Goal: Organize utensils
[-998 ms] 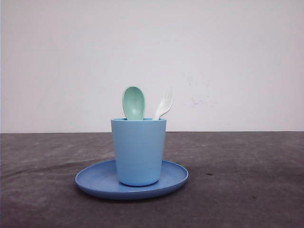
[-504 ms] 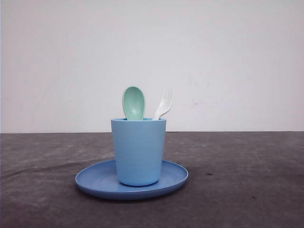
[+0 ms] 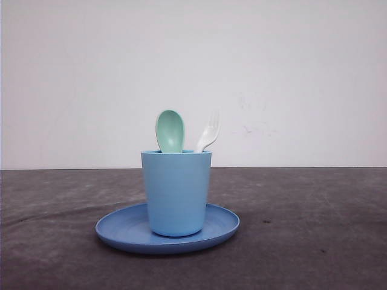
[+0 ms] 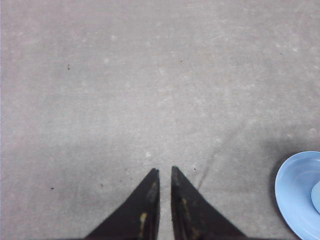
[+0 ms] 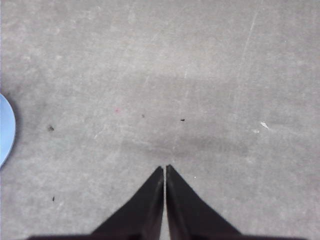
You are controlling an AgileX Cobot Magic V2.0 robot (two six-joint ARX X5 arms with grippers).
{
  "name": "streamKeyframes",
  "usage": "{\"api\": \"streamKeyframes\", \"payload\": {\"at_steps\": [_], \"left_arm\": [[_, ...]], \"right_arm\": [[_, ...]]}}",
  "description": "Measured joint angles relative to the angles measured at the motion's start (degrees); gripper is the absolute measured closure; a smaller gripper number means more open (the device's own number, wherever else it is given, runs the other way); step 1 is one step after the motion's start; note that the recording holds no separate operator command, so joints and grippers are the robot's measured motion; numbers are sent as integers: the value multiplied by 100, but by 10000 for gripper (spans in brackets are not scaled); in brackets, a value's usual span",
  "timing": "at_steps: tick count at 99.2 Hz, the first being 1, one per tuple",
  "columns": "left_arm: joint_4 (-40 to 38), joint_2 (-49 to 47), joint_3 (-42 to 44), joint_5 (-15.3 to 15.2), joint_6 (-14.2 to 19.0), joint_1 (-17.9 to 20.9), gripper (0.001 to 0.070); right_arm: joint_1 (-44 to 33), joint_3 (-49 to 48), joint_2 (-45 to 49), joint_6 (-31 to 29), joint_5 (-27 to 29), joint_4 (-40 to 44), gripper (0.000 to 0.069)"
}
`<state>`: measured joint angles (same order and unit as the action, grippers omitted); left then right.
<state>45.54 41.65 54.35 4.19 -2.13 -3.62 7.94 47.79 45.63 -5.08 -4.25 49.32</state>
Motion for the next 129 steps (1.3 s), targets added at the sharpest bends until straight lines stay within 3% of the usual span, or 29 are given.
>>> {"api": "streamKeyframes", "payload": {"at_steps": [23,44,71,105,129], "left_arm": [[-369,-855,-595,-125,131,146,695],[-1593,-2343,-2151,-240,417,173,695],[-2249,-3687,-4009,-396,472,173,695],[-2564,-4138,-4922,-621,476,173,695],[-3495,-4138,-5252,-612,625,173,695]], "right_arm": [[-2,0,0,0,0,-4,685],[-2,0,0,0,0,-4,685],[-2,0,0,0,0,-7,685],[-2,0,0,0,-2,-11,685],[-2,0,0,0,-2,-31,685]]}}
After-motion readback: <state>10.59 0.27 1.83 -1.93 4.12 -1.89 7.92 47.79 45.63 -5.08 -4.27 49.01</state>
